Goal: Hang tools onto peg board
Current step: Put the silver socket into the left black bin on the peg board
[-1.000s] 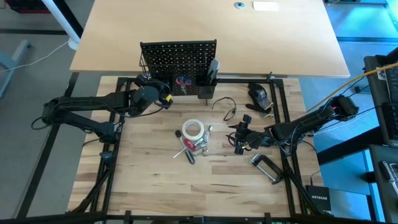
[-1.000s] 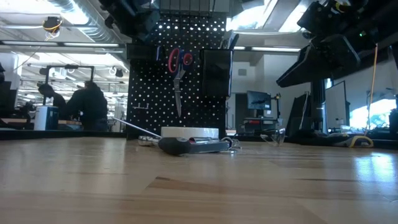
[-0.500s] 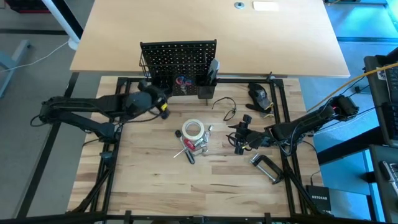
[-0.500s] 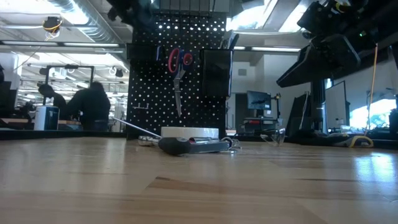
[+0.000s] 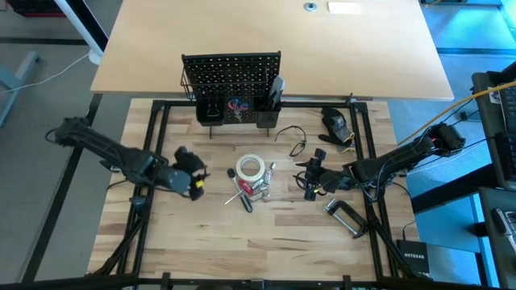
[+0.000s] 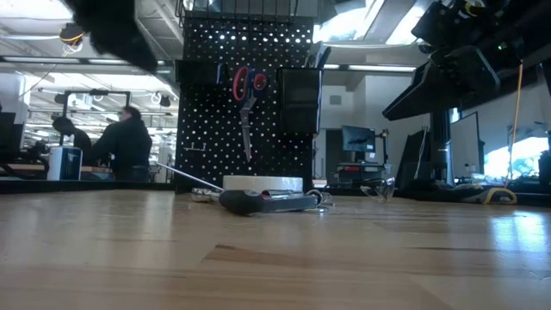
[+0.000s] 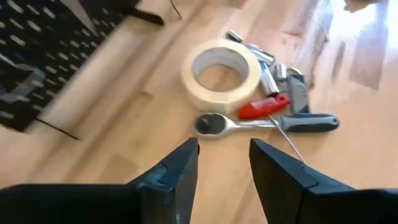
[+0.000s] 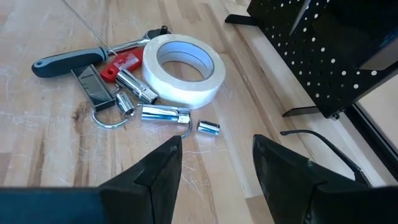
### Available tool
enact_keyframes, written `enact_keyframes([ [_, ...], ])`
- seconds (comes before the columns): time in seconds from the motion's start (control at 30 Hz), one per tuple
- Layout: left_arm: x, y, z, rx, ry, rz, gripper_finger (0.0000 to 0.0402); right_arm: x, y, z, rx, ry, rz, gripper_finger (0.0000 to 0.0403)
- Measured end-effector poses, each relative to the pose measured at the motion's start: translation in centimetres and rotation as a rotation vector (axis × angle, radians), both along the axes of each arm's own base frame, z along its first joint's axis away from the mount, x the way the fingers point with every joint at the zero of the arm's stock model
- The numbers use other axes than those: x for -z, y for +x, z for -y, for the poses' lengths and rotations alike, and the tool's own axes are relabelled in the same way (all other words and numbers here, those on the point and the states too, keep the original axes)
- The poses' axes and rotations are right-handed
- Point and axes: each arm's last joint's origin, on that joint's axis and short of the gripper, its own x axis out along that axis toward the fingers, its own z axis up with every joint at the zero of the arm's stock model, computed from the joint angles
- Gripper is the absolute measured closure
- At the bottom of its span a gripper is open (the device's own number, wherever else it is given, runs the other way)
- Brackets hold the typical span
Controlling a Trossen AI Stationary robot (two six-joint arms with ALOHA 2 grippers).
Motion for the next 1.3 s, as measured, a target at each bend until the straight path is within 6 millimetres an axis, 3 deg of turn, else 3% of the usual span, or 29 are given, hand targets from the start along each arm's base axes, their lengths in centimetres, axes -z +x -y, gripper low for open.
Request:
enact_keyframes([
  [0.23, 4.6, 1.1, 0.4, 0.031, 0.005, 0.070, 0.0267, 0.0, 0.0, 0.0, -0.001, 0.000, 0.003, 0.0205],
  [0.5, 6.2, 2.2, -1.0, -0.016, 0.040, 0.067, 0.0266, 0.0, 0.0, 0.0, -0.010, 0.005, 0.004, 0.0205],
  [0.83, 8.2, 3.2, -1.0, -0.007, 0.082, -0.039, 0.0266, -0.4, 0.4, 0.2, -0.051, -0.037, 0.018, 0.0205],
  [1.17, 8.7, 3.4, -1.0, 0.005, 0.101, -0.067, 0.0266, -0.6, 1.7, 4.5, -0.210, -0.072, -0.011, 0.0205],
  [1.3, 8.7, 3.4, -1.0, 0.007, 0.102, -0.067, 0.0266, 0.2, 2.5, 6.1, -0.267, -0.071, -0.031, 0.0205],
])
